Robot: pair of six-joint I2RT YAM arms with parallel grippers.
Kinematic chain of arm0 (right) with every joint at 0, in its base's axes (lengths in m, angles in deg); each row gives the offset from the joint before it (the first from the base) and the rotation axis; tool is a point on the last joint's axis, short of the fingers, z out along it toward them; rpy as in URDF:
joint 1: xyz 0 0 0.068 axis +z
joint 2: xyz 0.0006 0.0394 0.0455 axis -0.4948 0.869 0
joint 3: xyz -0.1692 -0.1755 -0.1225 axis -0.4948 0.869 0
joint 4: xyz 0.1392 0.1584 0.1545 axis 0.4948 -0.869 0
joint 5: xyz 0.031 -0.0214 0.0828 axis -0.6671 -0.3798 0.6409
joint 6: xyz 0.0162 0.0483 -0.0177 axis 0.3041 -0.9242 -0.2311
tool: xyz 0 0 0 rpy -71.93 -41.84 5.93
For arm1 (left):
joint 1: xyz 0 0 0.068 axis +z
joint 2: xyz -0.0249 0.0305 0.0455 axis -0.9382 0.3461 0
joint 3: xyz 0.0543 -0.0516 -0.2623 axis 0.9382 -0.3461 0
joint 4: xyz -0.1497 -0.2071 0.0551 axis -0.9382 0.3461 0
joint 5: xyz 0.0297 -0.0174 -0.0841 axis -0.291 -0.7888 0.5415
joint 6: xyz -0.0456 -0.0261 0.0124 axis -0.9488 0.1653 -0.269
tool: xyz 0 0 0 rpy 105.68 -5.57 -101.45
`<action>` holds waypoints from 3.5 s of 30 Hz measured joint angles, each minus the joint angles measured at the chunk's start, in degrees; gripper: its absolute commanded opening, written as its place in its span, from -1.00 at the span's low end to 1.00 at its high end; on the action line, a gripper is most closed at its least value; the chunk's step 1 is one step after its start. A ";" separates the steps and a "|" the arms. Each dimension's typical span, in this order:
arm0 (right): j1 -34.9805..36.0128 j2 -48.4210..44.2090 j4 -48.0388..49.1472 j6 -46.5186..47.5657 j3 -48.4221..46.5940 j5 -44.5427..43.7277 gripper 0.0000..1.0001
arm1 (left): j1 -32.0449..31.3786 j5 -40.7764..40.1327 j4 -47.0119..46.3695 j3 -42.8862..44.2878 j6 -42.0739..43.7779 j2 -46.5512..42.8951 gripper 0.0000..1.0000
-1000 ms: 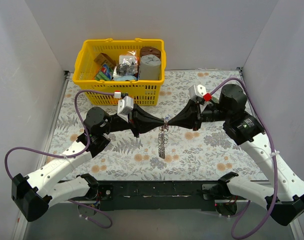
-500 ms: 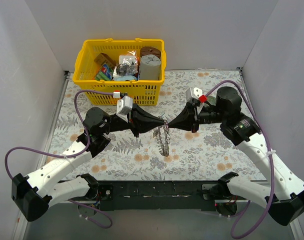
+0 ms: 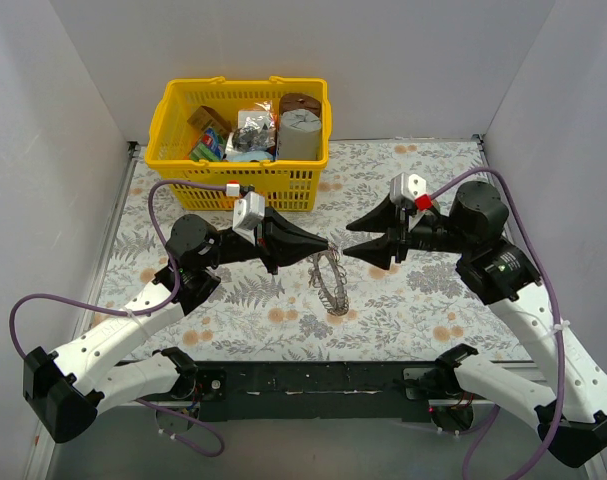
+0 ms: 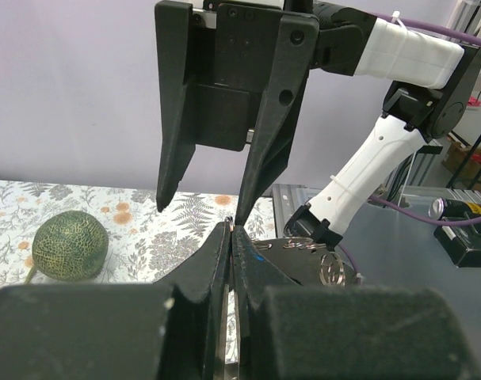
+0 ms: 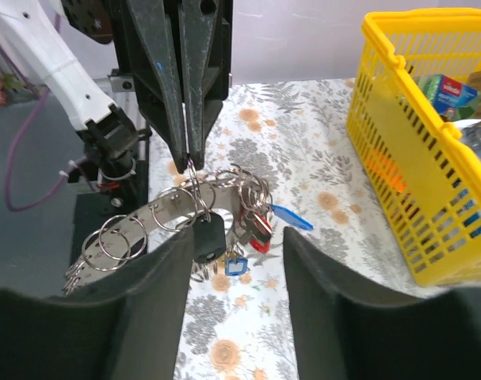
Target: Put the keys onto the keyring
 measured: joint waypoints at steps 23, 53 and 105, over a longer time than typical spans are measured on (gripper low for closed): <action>-0.04 3.96 13.68 -10.88 1.55 8.52 0.02 | 0.00 0.02 2.10 0.00 0.85 -0.39 -1.00; 0.46 7.45 8.07 -11.15 -0.92 8.04 -0.97 | 0.09 -1.25 13.86 5.38 6.25 -0.24 -0.39; -0.76 2.54 -7.91 1.60 -3.67 -4.22 0.55 | -1.09 -3.13 36.44 14.62 16.81 7.08 -1.00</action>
